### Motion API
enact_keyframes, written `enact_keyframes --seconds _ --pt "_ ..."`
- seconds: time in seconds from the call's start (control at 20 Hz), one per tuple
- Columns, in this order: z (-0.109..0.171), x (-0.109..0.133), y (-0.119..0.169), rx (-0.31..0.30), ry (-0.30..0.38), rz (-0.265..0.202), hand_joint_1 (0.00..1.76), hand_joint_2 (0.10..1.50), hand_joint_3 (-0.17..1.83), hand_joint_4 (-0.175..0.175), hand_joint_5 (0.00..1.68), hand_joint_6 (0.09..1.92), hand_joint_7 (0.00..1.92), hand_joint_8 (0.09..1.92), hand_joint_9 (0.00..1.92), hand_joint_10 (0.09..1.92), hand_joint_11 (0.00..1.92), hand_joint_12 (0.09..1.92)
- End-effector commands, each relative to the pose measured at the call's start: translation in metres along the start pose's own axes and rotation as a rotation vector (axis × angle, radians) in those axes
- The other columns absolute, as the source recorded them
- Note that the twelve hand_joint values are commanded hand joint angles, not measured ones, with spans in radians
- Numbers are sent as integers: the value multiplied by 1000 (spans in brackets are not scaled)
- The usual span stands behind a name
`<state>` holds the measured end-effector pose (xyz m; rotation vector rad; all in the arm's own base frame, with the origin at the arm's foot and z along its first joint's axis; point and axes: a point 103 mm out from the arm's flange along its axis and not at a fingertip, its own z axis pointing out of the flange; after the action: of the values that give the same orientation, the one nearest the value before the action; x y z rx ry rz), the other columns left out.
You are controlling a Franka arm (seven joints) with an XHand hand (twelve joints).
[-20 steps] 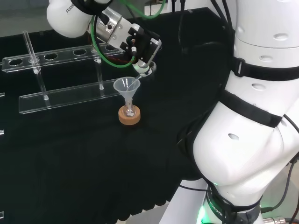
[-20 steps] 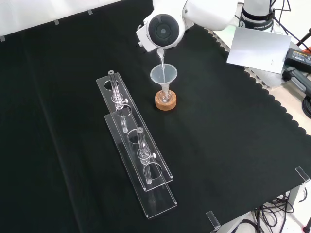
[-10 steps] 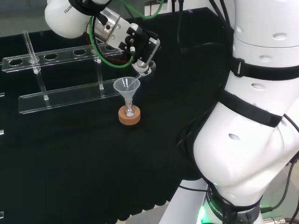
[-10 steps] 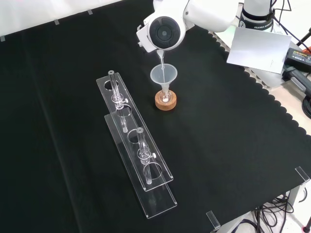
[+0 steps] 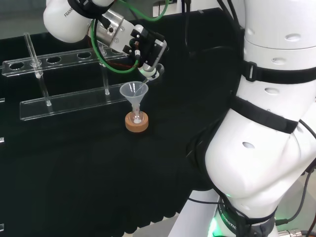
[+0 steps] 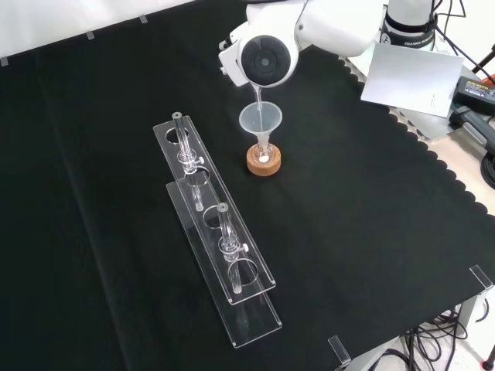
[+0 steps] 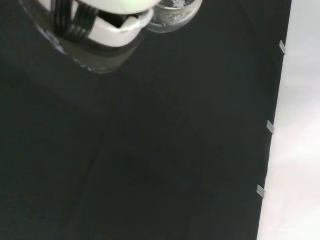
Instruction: Pour all the NaCl from the weighing funnel into the round-bottom flask.
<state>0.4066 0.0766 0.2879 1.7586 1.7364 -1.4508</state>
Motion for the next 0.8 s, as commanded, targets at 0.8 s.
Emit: enact_keyframes --seconds 0.8 --pt "-8 5 -3 17 -70 22 1121 721 518 175 1300 568 768 641 1232 87 1081 855"
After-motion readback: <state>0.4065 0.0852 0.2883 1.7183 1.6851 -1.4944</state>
